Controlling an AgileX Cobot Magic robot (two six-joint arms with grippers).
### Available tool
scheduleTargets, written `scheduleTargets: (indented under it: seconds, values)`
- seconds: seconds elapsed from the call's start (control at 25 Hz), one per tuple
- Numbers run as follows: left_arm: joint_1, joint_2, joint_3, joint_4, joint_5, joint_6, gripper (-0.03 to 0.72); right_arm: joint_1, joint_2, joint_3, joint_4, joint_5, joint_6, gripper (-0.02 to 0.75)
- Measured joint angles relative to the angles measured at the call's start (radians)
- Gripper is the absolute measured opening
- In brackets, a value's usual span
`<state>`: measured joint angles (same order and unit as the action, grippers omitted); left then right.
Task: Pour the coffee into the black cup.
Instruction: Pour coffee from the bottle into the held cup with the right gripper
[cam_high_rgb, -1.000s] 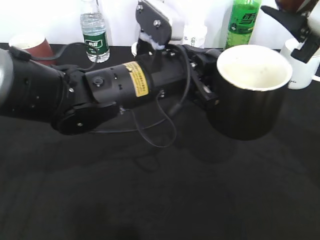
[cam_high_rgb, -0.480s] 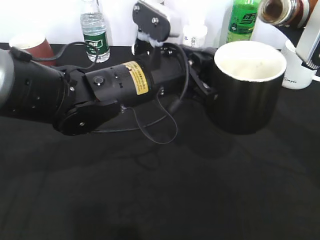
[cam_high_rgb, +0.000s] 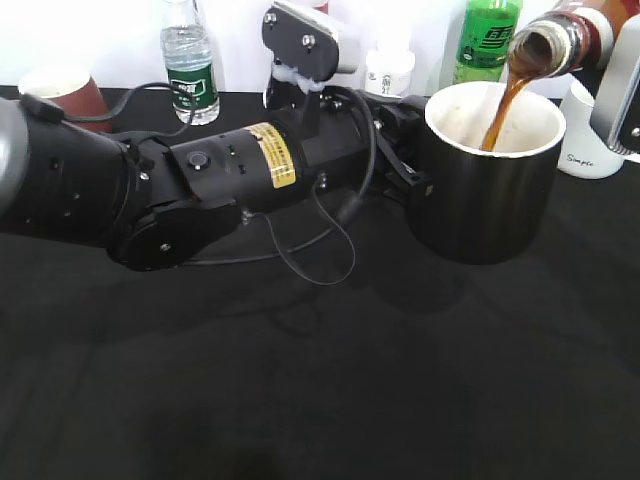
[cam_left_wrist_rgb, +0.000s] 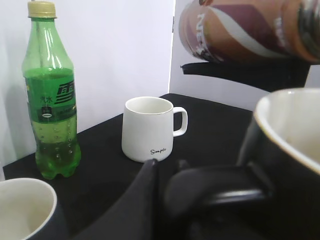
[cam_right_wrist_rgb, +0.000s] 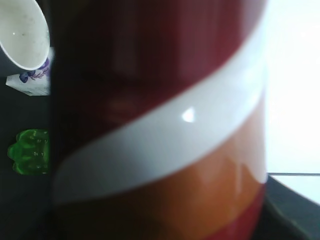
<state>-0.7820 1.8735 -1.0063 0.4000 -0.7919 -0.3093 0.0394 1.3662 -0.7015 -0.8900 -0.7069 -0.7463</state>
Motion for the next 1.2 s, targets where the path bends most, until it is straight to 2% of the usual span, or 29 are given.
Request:
scheduleTargets:
  seconds: [1.2]
  values:
    - [0.0, 0.005, 0.0, 0.0, 0.023, 0.0, 0.061, 0.0, 0.0, 0.0, 0.008, 0.043, -0.118, 0.532]
